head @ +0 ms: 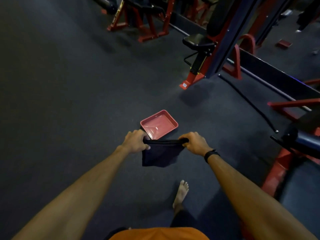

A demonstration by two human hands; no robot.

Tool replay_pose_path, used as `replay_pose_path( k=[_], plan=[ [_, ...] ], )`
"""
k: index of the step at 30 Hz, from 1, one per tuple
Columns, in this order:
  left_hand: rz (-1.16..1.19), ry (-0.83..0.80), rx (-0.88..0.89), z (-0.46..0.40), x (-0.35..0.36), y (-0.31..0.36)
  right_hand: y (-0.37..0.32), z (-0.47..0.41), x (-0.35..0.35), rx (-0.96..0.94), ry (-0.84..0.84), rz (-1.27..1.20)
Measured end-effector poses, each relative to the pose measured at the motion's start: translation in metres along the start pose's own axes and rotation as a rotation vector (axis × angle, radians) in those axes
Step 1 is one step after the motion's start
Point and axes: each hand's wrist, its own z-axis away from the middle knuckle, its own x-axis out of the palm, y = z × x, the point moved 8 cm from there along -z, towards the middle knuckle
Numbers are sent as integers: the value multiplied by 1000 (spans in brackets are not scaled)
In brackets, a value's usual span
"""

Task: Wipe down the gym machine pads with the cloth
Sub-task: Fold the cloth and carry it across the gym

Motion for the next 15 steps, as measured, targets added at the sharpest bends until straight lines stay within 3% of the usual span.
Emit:
replay_pose_path(
  k=[15],
  plan=[
    [188, 17, -365, -213, 31, 64, 128, -250, -90, -281, -242, 196]
  ],
)
